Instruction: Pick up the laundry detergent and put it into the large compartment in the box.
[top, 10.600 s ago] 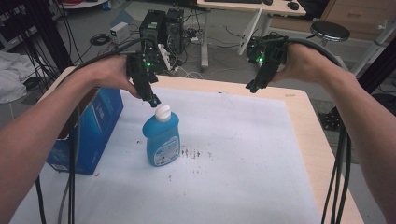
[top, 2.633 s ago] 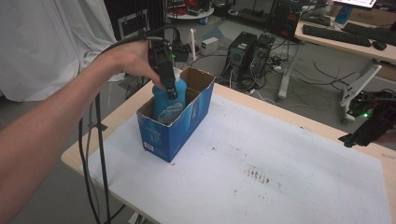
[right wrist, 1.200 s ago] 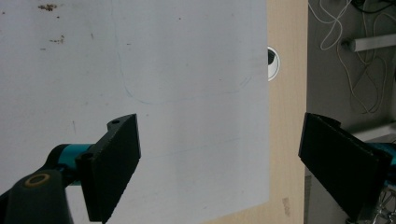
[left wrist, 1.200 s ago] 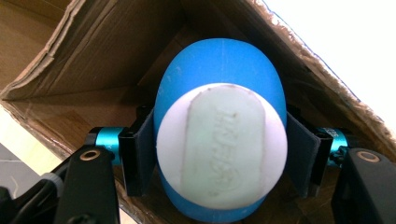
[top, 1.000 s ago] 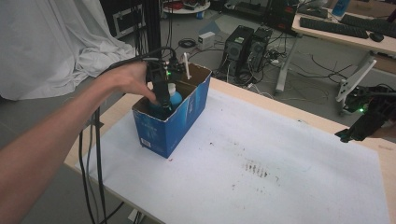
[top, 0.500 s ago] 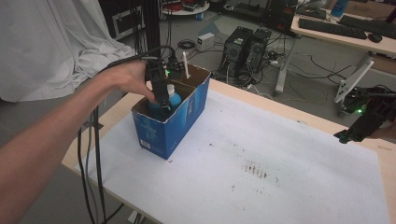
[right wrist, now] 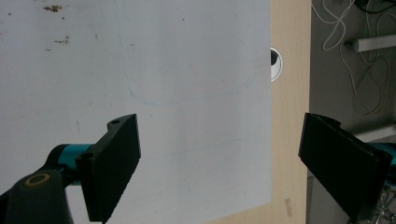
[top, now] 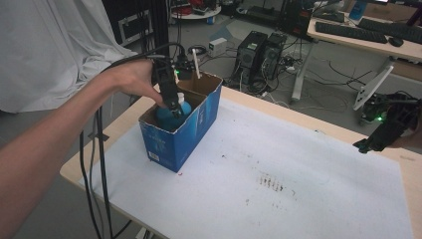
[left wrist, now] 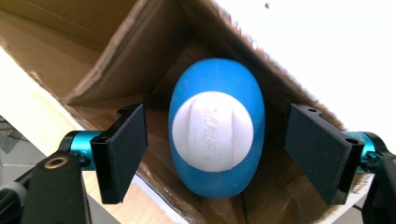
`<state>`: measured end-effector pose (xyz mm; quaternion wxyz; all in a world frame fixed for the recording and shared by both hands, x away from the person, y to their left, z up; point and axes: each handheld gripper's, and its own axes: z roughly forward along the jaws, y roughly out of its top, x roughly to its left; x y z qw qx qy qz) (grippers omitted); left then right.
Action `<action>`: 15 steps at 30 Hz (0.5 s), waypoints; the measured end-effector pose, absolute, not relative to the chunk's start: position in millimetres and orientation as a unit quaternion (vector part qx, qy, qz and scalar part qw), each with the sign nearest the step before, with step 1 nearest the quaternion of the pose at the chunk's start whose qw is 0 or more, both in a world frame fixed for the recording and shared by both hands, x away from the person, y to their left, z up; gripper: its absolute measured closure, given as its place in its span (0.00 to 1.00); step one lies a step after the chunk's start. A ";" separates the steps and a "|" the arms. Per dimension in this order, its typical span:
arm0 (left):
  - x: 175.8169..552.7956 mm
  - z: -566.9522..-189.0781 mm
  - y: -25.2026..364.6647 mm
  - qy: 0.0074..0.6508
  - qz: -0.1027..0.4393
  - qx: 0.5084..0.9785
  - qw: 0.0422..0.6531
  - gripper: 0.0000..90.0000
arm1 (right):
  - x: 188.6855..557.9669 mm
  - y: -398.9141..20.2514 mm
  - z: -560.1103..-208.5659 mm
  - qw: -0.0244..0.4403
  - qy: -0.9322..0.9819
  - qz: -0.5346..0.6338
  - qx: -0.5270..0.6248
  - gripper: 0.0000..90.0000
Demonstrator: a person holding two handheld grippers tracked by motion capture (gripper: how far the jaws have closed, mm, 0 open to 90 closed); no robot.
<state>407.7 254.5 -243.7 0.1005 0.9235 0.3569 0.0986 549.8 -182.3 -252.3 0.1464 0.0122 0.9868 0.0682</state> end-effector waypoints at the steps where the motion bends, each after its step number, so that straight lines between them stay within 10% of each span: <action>1: 407.5 -241.6 253.9 0.358 0.100 0.922 0.107 0.25 | 549.8 -182.2 -252.2 0.146 0.987 0.068 0.011 0.13; 15: 407.7 -184.3 208.8 0.294 0.133 0.938 0.124 0.18 | 548.5 -182.4 -251.5 0.147 0.987 0.066 0.016 0.13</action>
